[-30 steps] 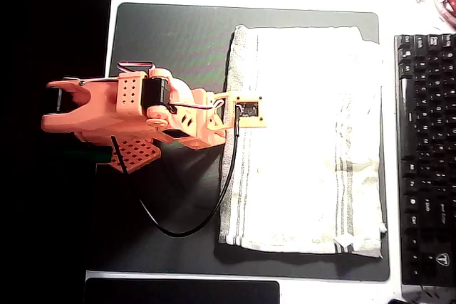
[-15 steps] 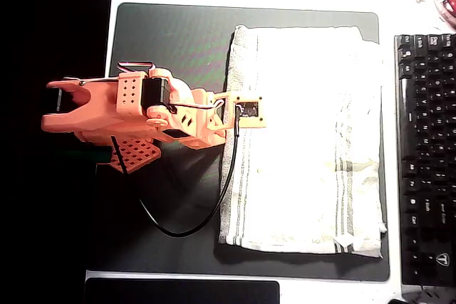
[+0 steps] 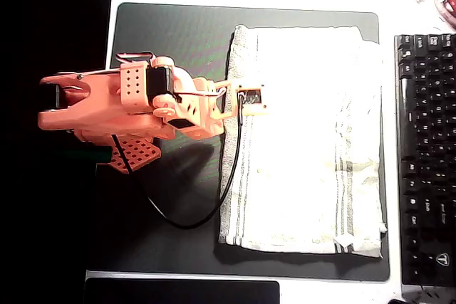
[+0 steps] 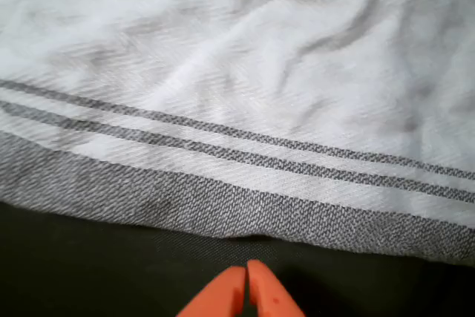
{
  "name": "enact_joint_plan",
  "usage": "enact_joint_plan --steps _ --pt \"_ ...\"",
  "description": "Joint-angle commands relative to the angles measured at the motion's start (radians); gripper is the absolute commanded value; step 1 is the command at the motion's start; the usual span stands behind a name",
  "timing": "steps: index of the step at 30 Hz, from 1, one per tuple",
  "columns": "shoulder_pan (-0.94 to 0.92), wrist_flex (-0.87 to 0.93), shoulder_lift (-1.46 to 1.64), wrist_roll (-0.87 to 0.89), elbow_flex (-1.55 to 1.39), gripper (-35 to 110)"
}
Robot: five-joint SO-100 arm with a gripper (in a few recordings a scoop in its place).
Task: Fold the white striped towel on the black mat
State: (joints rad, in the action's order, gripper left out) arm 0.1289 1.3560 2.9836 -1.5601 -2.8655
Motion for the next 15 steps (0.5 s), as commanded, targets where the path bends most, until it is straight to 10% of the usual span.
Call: enact_joint_plan --steps 1,15 --pt "0.034 -0.020 -0.077 0.000 0.091 0" --pt "0.225 -0.038 -0.466 0.067 0.451 0"
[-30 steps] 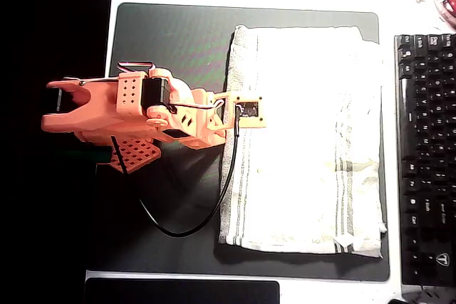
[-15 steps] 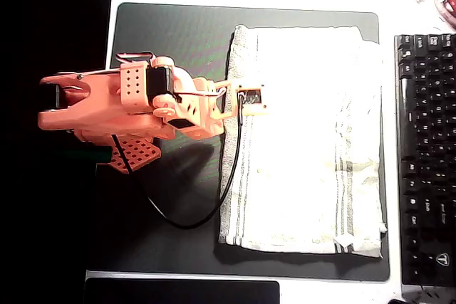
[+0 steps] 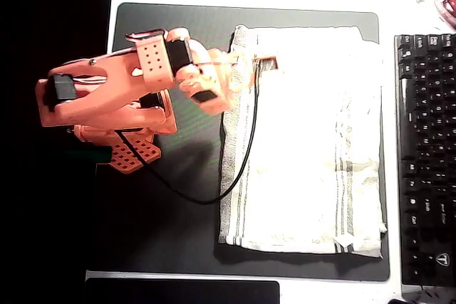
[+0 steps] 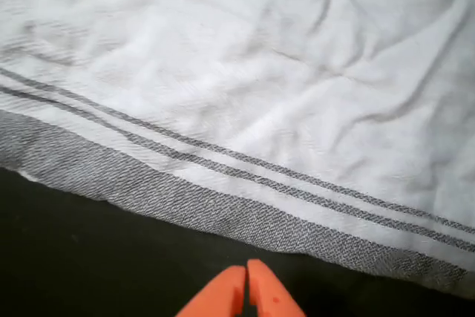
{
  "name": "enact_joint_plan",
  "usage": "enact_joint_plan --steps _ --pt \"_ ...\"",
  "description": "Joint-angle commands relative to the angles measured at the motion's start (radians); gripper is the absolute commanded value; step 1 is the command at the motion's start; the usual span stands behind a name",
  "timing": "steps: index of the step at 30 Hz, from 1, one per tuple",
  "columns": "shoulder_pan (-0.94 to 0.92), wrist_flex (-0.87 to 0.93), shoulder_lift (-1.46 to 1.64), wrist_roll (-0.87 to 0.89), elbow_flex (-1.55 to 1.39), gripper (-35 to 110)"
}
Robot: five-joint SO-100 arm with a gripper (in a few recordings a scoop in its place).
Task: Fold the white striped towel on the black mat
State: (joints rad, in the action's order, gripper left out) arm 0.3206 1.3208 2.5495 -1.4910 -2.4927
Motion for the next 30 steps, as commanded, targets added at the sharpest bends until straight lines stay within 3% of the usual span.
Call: enact_joint_plan --steps 1,20,30 --pt "0.041 -0.005 -0.054 0.000 0.101 0" --pt "0.298 0.028 -0.704 0.230 0.824 0" --pt "0.319 0.069 -0.894 0.259 1.006 0"
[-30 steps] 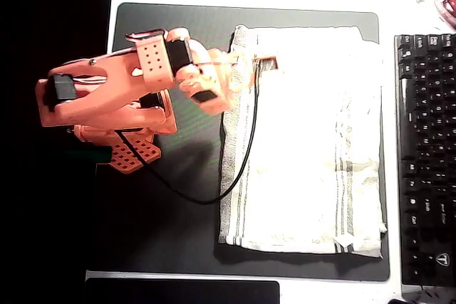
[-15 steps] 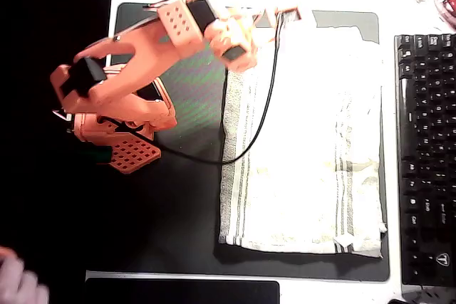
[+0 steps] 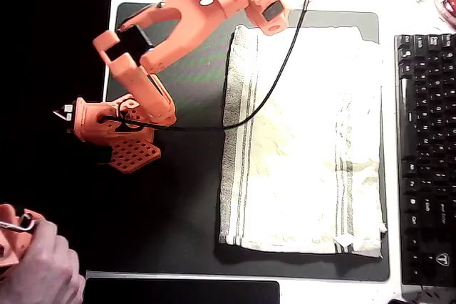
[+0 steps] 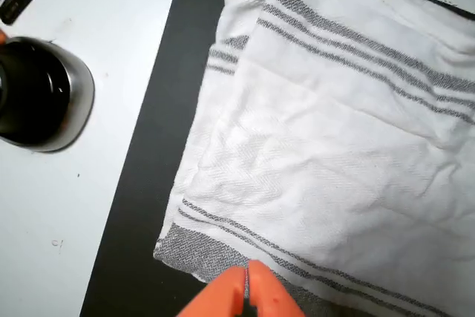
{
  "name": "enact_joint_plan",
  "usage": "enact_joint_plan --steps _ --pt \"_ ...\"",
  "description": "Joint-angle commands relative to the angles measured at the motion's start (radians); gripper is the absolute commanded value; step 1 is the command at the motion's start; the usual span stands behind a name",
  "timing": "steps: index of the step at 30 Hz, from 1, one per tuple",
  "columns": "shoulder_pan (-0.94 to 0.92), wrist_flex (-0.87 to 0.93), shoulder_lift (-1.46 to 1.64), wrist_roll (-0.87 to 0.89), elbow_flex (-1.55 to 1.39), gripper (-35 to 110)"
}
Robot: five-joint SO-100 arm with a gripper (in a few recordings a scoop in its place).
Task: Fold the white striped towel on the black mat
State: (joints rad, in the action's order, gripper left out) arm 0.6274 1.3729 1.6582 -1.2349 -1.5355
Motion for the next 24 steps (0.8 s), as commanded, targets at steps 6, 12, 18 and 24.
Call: enact_joint_plan --steps 6,12,18,24 --pt "0.009 0.023 -0.067 -0.005 0.089 0" --pt "0.031 0.026 -0.098 -0.009 0.114 0" --pt "0.080 0.028 -0.086 -0.009 0.075 0" --pt "0.129 0.018 -0.060 -0.008 0.023 0"
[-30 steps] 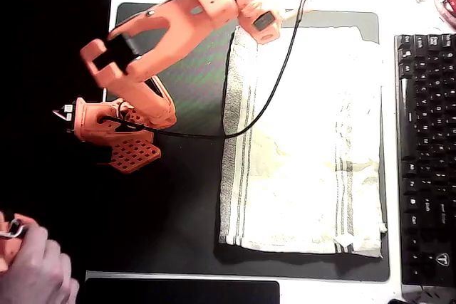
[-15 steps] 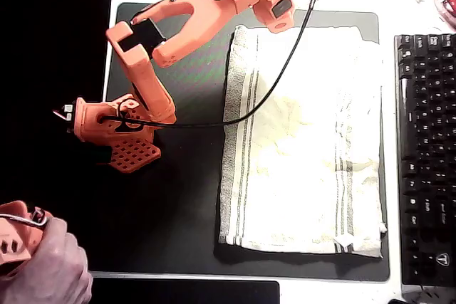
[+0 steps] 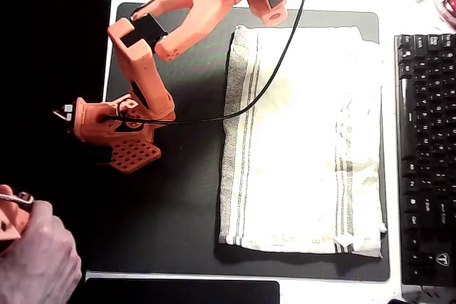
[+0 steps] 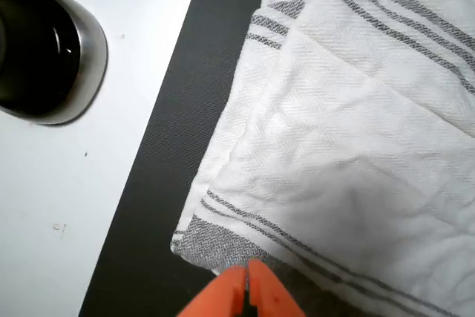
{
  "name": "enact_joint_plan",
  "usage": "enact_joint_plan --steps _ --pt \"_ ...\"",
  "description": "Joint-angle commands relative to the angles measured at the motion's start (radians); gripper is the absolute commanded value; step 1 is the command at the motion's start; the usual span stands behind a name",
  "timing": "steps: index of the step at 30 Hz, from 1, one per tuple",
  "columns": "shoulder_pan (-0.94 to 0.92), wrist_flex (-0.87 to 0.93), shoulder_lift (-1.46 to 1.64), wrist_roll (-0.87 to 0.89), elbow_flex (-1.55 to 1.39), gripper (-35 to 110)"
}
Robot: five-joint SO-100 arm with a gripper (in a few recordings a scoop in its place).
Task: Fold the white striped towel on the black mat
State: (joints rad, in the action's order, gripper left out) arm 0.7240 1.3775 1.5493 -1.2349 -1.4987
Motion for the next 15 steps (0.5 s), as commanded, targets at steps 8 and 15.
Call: enact_joint_plan --steps 8,15 --pt "0.058 0.018 0.100 -0.009 -0.067 0" --pt "0.072 0.023 0.106 -0.018 -0.066 0"
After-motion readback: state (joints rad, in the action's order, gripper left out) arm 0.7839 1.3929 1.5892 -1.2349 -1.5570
